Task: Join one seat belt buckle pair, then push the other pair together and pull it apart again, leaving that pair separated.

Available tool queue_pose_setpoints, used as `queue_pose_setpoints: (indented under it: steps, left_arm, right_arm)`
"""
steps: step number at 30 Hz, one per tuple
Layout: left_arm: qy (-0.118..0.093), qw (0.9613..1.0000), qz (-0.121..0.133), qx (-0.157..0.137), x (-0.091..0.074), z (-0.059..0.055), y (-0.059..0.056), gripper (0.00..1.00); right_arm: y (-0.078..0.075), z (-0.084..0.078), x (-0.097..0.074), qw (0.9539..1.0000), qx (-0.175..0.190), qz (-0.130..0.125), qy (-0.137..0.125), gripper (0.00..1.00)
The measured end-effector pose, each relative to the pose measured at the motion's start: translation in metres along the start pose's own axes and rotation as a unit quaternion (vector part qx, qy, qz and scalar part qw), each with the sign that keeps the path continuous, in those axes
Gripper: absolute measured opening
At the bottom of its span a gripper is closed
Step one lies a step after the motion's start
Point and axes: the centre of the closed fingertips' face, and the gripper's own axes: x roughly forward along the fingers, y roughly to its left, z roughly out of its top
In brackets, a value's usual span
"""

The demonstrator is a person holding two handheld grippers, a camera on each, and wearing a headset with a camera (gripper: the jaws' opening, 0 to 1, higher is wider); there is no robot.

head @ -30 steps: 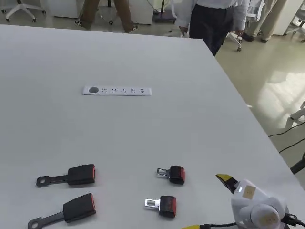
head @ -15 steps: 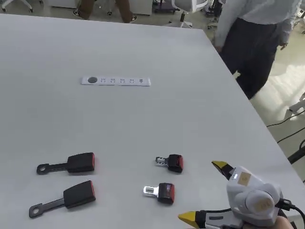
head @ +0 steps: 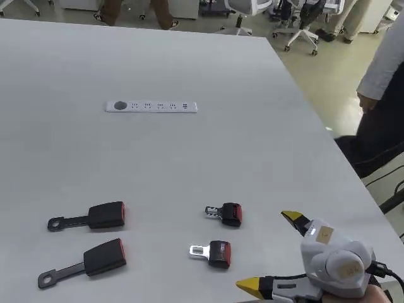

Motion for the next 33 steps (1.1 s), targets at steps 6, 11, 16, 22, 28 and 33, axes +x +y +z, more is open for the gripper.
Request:
queue_pose_setpoints:
  steps: [6,11,16,22,28,33]
  left_arm:
    - [-0.004,1.0,0.002,-0.002,-0.0008,0.0016,0.001,1.0]
    - [-0.004,1.0,0.003,-0.003,-0.0011,0.0022,0.0014,1.0]
    - [-0.001,1.0,0.001,-0.002,-0.0019,0.0021,-0.0003,1.0]
    - [0.002,1.0,0.002,-0.002,-0.0024,0.0019,-0.0005,1.0]
    - [0.004,1.0,0.001,0.0,-0.0024,0.002,-0.0016,1.0]
    - [0.001,1.0,-0.003,0.002,-0.0022,0.0084,-0.004,1.0]
  right_arm:
    - [0.0008,-0.0012,-0.0005,1.0,0.001,0.0,0.001,1.0]
    - [0.001,0.0001,-0.0016,1.0,0.002,0.001,0.0,0.99]
    - [0.0022,0.0005,-0.0003,1.0,-0.002,0.004,0.002,0.99]
    - [0.0035,0.0018,-0.0003,1.0,-0.005,0.005,0.003,0.98]
    - [0.0025,0.0004,-0.0025,0.9999,-0.008,0.003,0.006,0.96]
    - [0.0043,-0.0017,-0.0031,0.9999,-0.009,0.008,0.011,0.93]
